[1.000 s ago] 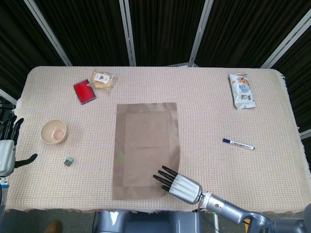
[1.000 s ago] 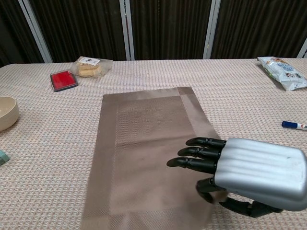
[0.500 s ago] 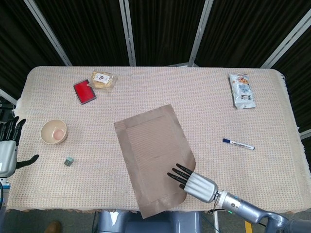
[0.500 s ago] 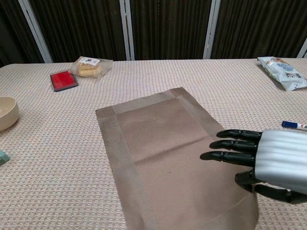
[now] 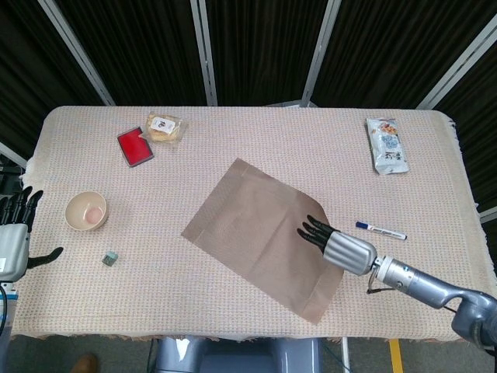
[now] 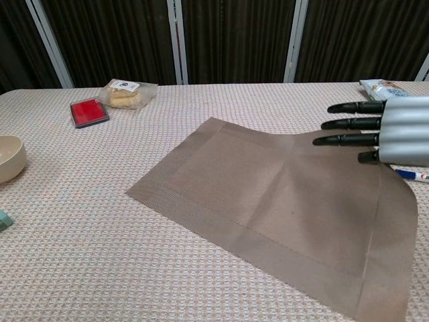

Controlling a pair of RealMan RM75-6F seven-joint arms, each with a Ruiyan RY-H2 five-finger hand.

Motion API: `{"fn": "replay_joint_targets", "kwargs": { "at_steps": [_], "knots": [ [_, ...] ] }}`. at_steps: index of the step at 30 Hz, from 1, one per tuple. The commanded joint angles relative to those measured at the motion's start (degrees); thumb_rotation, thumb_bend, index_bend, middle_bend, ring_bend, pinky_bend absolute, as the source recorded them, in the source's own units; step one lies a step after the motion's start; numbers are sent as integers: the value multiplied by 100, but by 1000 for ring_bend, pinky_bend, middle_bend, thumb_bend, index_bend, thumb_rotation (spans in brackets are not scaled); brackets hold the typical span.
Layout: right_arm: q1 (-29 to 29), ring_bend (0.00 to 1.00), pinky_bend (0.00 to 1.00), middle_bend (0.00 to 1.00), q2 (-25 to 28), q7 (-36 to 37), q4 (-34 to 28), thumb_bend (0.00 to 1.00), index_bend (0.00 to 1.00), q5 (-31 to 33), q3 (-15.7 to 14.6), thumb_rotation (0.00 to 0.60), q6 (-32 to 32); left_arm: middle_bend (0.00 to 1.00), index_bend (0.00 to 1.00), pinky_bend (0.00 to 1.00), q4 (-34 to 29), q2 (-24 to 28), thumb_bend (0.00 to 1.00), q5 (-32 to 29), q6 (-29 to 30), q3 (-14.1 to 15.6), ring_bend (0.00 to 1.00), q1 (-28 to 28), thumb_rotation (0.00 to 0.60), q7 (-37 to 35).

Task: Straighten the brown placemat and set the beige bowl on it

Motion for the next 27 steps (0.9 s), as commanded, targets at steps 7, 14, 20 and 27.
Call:
{"fn": "replay_joint_targets", "kwargs": {
  "at_steps": [7, 14, 20, 27],
  "knots": [
    [600, 0, 0, 0, -404, -8, 1340, 269, 327, -163, 159, 600, -302, 0, 0, 0, 51, 2, 0, -99, -47, -19, 0, -7, 600, -6],
    [483, 0, 0, 0, -779, 17, 1957, 3, 0, 261, 464, 600, 139, 0, 0, 0, 159, -18, 0, -188, -137, -25, 0, -36, 600, -12],
    [-43, 0, 0, 0, -962, 729, 1628, 0, 0, 1198, 1011, 600, 987, 0, 0, 0, 324, -48, 0, -98, -319, 43, 0, -103, 600, -103],
    [-1323, 0, 0, 0, 58, 2031, -980, 0, 0, 2785, 1379, 600, 1577, 0, 0, 0, 1116, -327, 0, 1130, -725, 287, 0, -555, 600, -678]
  ]
}}
